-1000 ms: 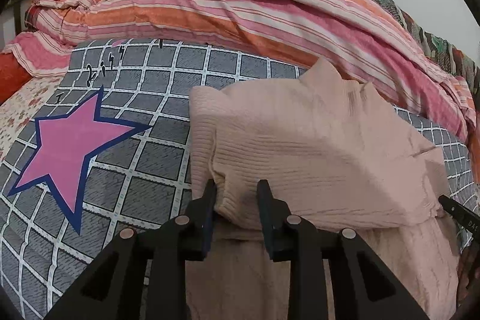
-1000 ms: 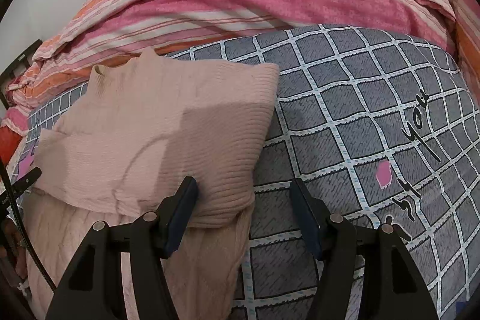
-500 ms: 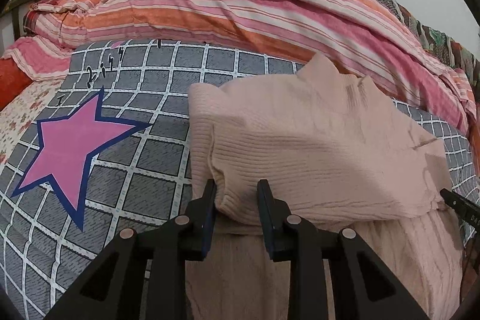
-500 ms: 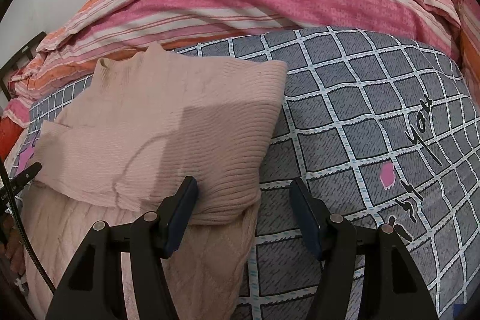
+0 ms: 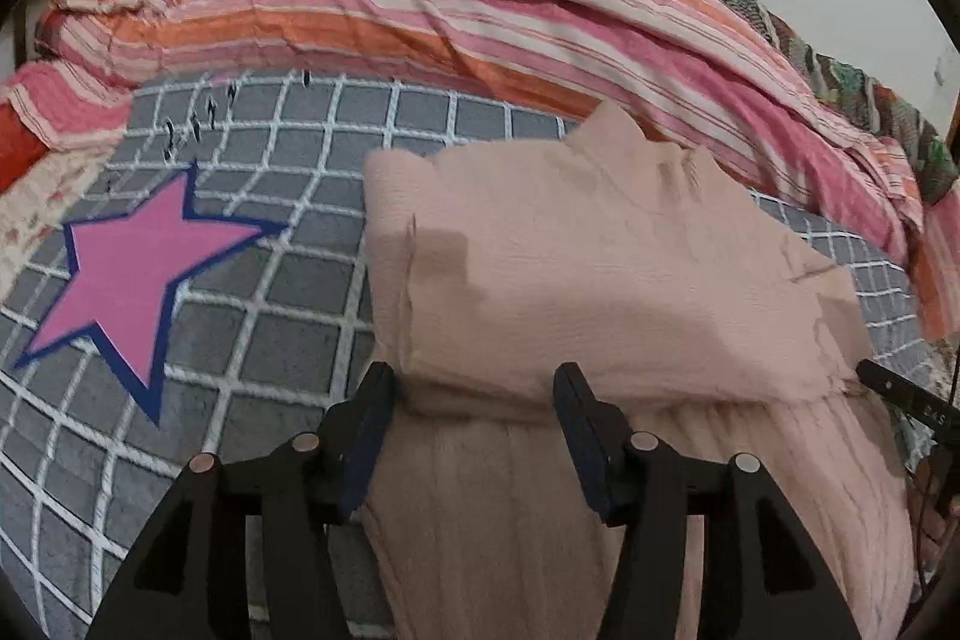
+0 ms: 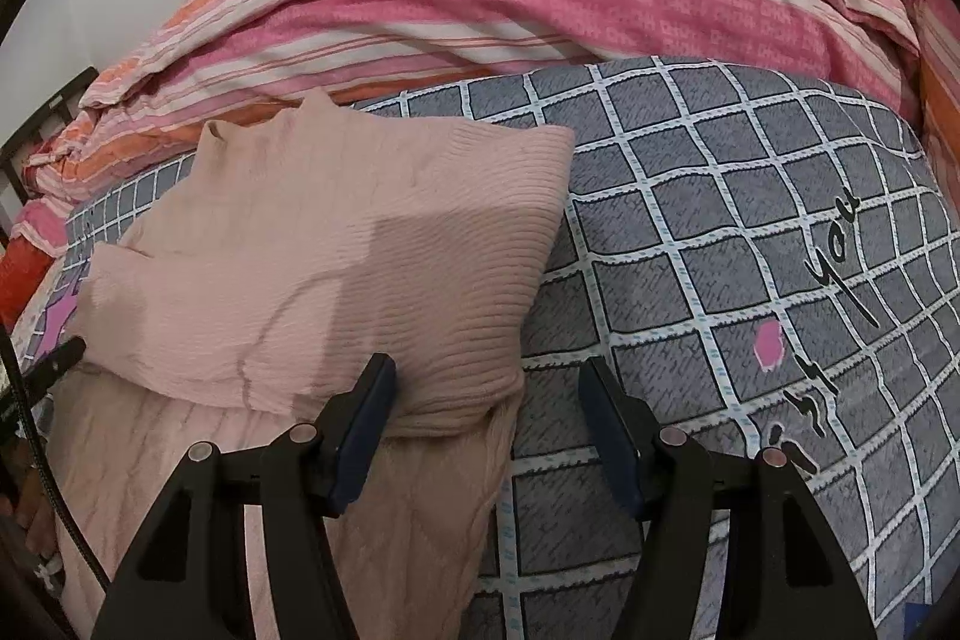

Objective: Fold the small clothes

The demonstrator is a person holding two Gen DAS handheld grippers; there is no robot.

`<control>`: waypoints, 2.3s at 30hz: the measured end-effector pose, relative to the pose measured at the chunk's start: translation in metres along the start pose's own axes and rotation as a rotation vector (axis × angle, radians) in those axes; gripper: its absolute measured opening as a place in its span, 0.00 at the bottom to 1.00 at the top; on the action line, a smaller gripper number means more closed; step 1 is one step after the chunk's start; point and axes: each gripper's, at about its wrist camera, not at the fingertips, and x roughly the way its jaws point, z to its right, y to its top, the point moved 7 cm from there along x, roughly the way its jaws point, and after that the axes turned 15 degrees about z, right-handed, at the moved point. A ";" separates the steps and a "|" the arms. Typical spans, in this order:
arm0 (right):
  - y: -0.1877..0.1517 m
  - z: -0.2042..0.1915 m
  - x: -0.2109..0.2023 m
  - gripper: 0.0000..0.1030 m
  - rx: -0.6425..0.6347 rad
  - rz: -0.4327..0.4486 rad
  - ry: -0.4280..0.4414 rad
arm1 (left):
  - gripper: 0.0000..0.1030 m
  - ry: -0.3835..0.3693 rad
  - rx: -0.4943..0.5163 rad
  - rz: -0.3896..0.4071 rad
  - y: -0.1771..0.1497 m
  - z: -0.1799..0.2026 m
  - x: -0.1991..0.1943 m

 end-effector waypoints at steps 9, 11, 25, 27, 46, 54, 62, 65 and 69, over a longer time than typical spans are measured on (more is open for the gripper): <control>-0.005 -0.002 -0.049 0.61 -0.023 0.104 -0.006 | 0.52 -0.058 0.076 0.019 -0.016 0.008 -0.028; -0.008 -0.006 -0.061 0.61 -0.029 0.129 0.004 | 0.52 -0.056 0.094 0.033 -0.020 0.007 -0.038; -0.088 -0.002 -0.157 0.61 0.007 0.095 0.071 | 0.53 -0.061 0.061 0.021 -0.079 -0.023 -0.150; -0.098 -0.005 -0.173 0.61 0.035 0.081 0.102 | 0.53 -0.086 0.049 0.009 -0.089 -0.021 -0.163; -0.164 -0.029 -0.207 0.39 0.045 0.040 0.175 | 0.22 -0.149 -0.048 -0.070 -0.153 -0.001 -0.191; -0.155 -0.011 -0.218 0.04 0.075 0.135 0.130 | 0.10 -0.130 -0.063 -0.028 -0.140 -0.017 -0.202; -0.166 -0.016 -0.219 0.09 0.086 0.071 0.125 | 0.14 -0.153 -0.059 -0.082 -0.152 -0.011 -0.202; -0.171 -0.019 -0.218 0.12 0.056 0.047 0.123 | 0.15 -0.150 -0.070 -0.102 -0.157 -0.012 -0.201; -0.171 -0.022 -0.213 0.12 0.084 0.029 0.144 | 0.15 -0.143 -0.100 -0.107 -0.160 -0.012 -0.199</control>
